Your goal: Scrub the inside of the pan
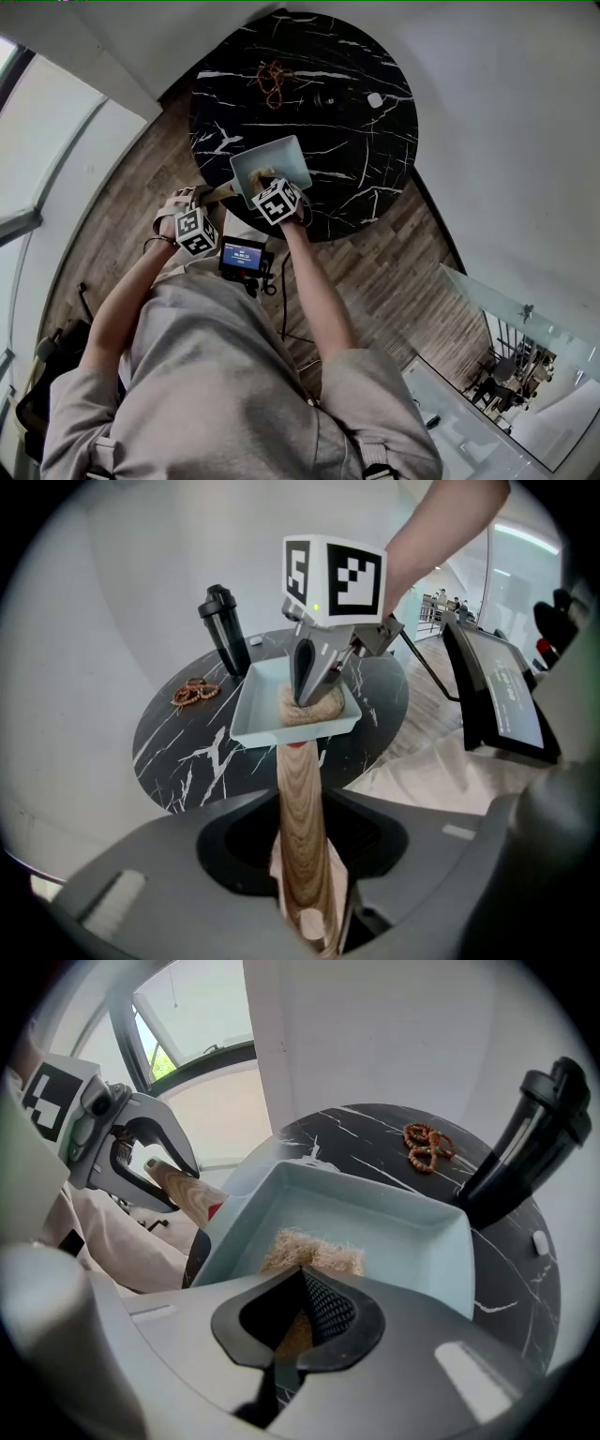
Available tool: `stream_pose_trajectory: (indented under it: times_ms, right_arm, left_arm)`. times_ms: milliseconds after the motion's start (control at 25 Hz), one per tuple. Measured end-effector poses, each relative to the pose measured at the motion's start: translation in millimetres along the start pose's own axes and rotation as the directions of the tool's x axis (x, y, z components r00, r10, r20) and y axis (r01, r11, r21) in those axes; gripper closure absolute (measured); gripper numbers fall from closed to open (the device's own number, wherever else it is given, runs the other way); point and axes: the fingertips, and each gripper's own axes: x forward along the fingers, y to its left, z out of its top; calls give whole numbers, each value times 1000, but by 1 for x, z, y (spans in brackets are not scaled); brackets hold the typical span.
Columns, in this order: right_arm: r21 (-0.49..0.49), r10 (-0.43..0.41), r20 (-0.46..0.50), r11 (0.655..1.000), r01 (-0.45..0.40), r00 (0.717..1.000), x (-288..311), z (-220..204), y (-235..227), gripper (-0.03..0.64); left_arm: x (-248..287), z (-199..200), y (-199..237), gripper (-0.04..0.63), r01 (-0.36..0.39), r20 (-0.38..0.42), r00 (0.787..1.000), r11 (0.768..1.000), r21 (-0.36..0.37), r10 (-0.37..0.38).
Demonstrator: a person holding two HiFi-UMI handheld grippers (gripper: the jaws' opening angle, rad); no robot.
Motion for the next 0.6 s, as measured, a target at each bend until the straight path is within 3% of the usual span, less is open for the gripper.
stream_pose_trajectory:
  times_ms: [440,600]
  right_arm:
    - [12,105,-5,994,-105,994,3,12,25,597]
    - [79,132,31,988,-134,991,1,15,21,597]
  left_arm:
    - [1,0,0,453,8,-9,1000,1000,1,-8]
    - [0,1,0,453,11,-15,1000,1000,-2,-11]
